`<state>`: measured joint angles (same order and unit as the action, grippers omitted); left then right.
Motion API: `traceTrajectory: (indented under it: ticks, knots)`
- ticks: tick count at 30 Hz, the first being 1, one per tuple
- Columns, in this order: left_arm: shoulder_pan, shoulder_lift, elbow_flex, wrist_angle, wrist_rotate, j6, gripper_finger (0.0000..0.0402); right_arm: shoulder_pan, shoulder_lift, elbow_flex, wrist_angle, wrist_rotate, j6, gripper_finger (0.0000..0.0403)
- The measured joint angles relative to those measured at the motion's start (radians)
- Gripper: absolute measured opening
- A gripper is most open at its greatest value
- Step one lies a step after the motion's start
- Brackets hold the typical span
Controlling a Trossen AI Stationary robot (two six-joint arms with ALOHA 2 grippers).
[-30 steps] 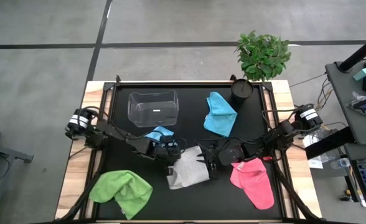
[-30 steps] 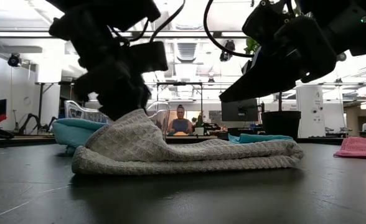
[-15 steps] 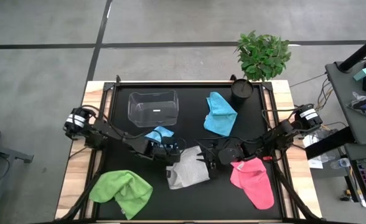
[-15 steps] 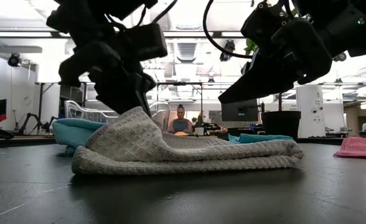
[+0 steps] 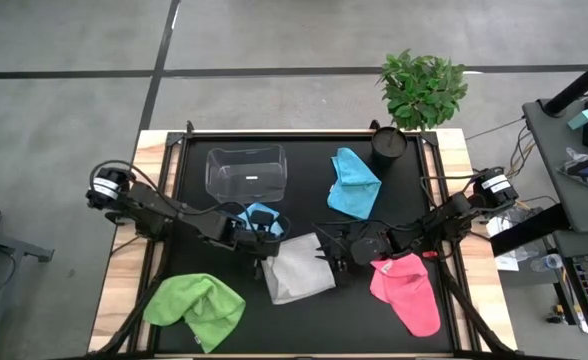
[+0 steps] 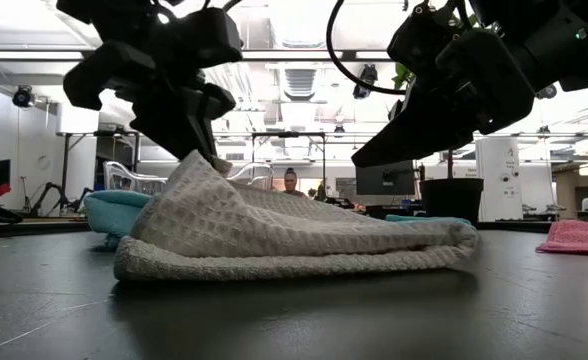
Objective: Fold microfiber towels
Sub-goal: Fold the gray microfiber cloth
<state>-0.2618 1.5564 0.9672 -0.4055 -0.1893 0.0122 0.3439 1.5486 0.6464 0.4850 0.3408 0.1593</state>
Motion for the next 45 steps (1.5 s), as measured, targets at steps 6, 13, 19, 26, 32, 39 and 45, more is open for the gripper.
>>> traceTrajectory:
  ticks: [6, 13, 19, 26, 32, 39, 45]
  knots:
    - [0.000, 0.008, -0.010, -0.013, 0.000, 0.002, 0.0018, 0.000, 0.000, 0.000, 0.000, 0.000, 0.000, 0.0082]
    - [0.000, 0.010, -0.004, -0.032, -0.010, -0.006, 0.0103, 0.000, 0.000, 0.000, 0.000, -0.001, 0.004, 0.0082]
    - [-0.014, -0.005, 0.035, -0.033, 0.010, -0.061, 0.0142, 0.000, 0.000, 0.000, -0.009, -0.029, 0.003, 0.0082]
    - [-0.140, 0.000, 0.067, -0.020, 0.075, -0.456, 0.0143, 0.001, 0.000, 0.000, -0.009, -0.087, -0.003, 0.0082]
    - [-0.295, 0.034, 0.058, 0.032, 0.023, -0.747, 0.0143, 0.000, 0.000, 0.000, -0.008, -0.086, -0.014, 0.0082]
    - [-0.315, 0.187, 0.070, 0.144, -0.029, -0.789, 0.0143, 0.000, 0.000, 0.001, -0.008, -0.086, -0.023, 0.0082]
    - [-0.309, 0.268, 0.097, 0.182, -0.012, -0.786, 0.0143, 0.000, 0.000, 0.000, -0.008, -0.086, -0.050, 0.0082]
